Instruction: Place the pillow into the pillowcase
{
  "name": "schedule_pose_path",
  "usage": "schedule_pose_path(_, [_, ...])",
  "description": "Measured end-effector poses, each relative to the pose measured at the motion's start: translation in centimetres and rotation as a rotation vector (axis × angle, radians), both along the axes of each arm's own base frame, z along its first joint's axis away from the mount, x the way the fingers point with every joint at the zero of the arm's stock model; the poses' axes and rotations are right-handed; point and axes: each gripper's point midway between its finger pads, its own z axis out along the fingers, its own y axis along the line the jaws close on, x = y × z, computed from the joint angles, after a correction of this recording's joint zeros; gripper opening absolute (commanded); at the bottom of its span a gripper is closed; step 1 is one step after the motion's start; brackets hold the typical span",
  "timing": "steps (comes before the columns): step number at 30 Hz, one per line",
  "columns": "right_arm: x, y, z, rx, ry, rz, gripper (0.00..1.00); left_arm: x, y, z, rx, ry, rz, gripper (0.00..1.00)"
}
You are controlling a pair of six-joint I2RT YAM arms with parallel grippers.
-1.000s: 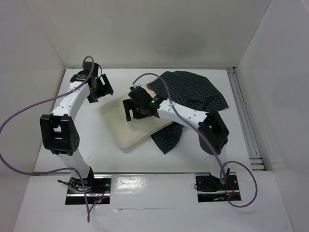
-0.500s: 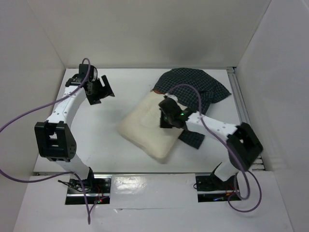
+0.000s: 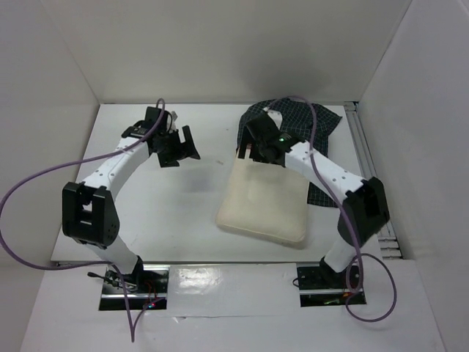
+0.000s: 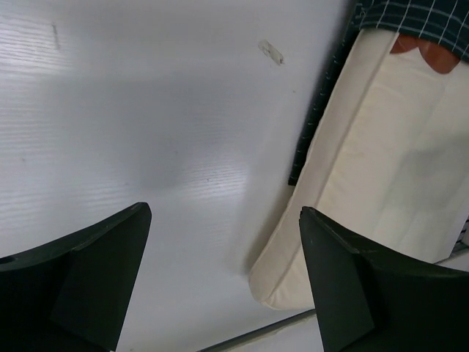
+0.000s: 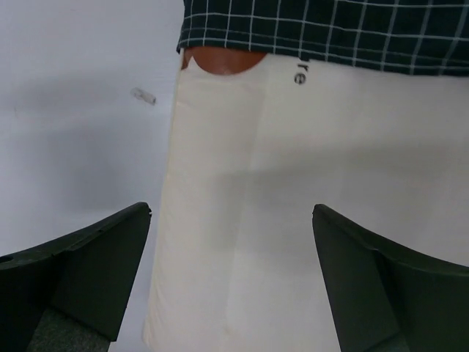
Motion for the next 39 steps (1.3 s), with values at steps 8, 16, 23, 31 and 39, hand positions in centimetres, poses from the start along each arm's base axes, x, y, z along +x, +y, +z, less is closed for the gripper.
schedule_pose_path(8, [2.9,2.6,-10.4,-0.112,0.164,0.017,0.73,-1.2,-1.4,-2.3,0.007,0.045,-0.04,0.96])
schedule_pose_path(16, [3.3,2.4,-9.9,-0.05,0.13,0.068,0.0,-2.1,-1.4,-3.6,-0.006,0.068,-0.07,0.93])
schedule_pose_path(23, [0.3,-0.9,-5.8,0.104,0.11,0.223,0.0,-2.9,-6.4,-2.6,-0.148,0.018,-0.281,0.95])
schedule_pose_path(31, [-1.3,-2.8,-2.6,0.184,0.093,0.359,0.0,-5.0,-13.7,-3.2,-0.229,-0.005,-0.477,0.97])
schedule_pose_path(39, [-2.3,-2.4,-2.6,0.234,0.12,0.438,0.0,-5.3,-18.2,-3.1,-0.289,-0.058,-0.539,0.87])
